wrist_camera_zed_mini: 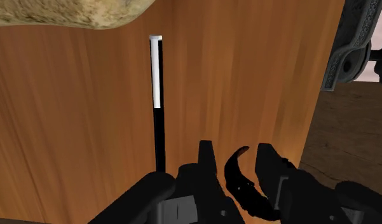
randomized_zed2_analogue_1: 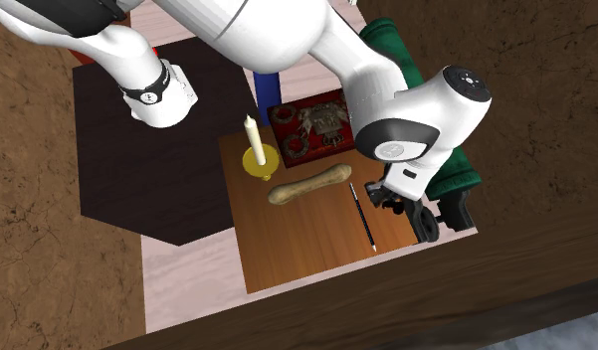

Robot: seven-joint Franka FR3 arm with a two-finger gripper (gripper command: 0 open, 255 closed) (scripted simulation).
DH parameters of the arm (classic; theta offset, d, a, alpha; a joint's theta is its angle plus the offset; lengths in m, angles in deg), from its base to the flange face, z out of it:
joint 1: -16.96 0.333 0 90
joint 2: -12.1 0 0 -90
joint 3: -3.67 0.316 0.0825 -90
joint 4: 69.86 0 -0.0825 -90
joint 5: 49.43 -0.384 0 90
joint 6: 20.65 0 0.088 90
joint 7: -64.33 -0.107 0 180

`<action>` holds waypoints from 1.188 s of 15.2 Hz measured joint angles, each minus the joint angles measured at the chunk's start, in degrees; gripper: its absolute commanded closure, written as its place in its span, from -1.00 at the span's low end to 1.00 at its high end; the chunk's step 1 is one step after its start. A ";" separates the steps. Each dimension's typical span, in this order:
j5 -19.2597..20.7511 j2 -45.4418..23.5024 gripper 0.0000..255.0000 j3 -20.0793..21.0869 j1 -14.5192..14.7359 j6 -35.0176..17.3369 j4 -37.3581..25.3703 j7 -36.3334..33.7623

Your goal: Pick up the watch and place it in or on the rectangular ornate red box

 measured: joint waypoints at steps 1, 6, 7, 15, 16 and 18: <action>0.00 0.00 1.00 0.00 0.00 0.00 0.00 0.00; 0.00 0.00 1.00 0.00 0.00 0.00 0.00 0.00; 0.00 0.00 1.00 0.00 0.00 0.00 0.00 0.00; -2.21 3.15 1.00 1.80 -1.21 2.44 0.43 1.63; -2.60 3.64 1.00 2.10 -1.38 2.93 0.36 1.92; -3.35 4.69 1.00 2.68 -1.79 3.74 0.48 2.46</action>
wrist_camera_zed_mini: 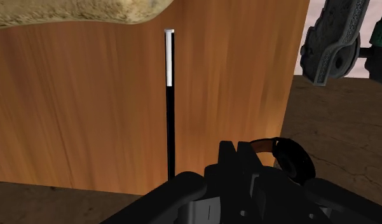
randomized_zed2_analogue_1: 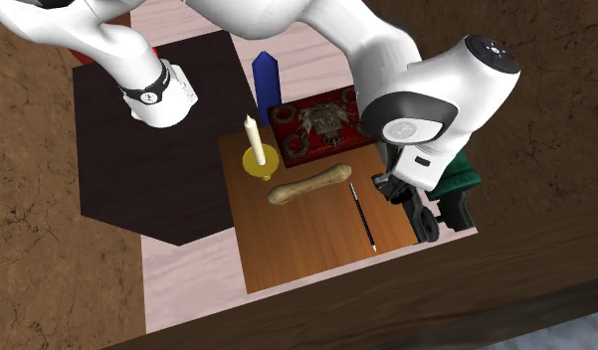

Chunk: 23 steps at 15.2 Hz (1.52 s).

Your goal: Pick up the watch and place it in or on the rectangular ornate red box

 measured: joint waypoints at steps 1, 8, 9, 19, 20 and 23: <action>-0.34 0.53 1.00 0.27 -0.21 0.34 0.14 0.23; -2.99 3.74 1.00 2.14 -1.41 3.60 -0.44 2.31; -3.36 4.22 1.00 2.38 -1.63 4.00 -0.45 2.62; -8.15 14.98 1.00 6.98 -4.27 2.02 11.44 0.48; -9.04 16.80 1.00 7.83 -4.49 1.33 13.71 -0.18; -11.79 21.97 1.00 10.03 -5.53 -1.29 20.47 -1.25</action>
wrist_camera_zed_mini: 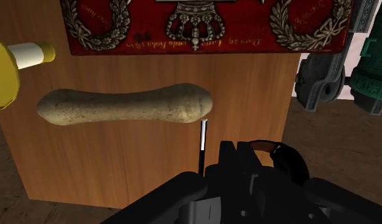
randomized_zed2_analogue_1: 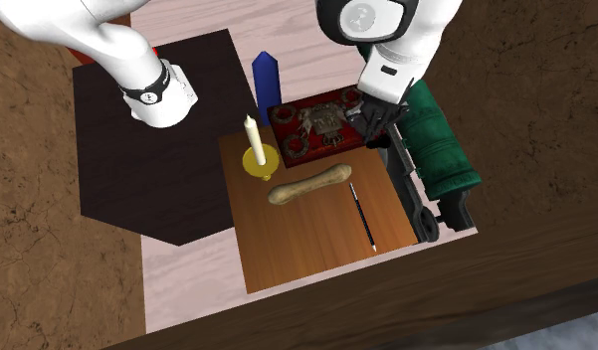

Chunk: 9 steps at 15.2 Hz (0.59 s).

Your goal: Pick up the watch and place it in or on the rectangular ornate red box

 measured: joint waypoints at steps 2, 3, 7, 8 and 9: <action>-2.66 3.76 1.00 1.82 -0.34 -1.17 3.94 -0.40; -4.21 5.69 1.00 2.62 -0.65 -1.73 5.78 -0.09; -10.95 13.09 1.00 5.93 0.05 -3.69 12.61 -0.13; -13.07 15.23 1.00 6.53 0.39 -4.15 14.38 0.45; -15.69 17.80 1.00 7.09 1.00 -4.97 16.74 1.09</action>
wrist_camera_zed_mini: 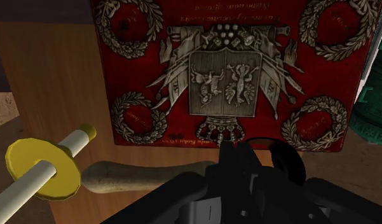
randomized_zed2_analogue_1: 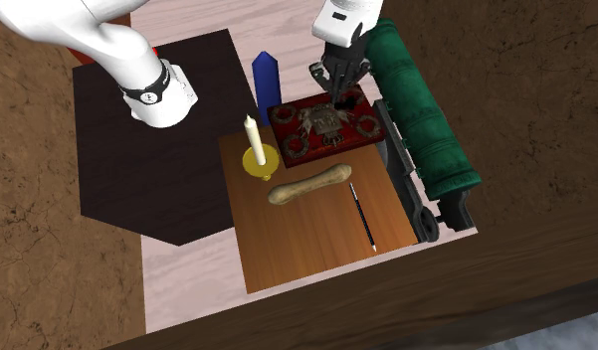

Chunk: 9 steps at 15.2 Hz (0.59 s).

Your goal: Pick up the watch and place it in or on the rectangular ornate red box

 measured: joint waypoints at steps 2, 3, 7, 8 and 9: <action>-1.89 1.51 -1.00 0.52 0.80 0.35 0.61 0.11; -1.84 1.48 -1.00 0.51 0.78 0.35 0.61 0.09; 1.76 3.24 -1.00 1.26 -1.31 -10.04 2.81 -14.55; 3.07 2.95 -1.00 1.55 -1.92 -11.64 3.14 -17.07; 4.69 2.22 -1.00 1.90 -2.50 -12.71 3.28 -19.09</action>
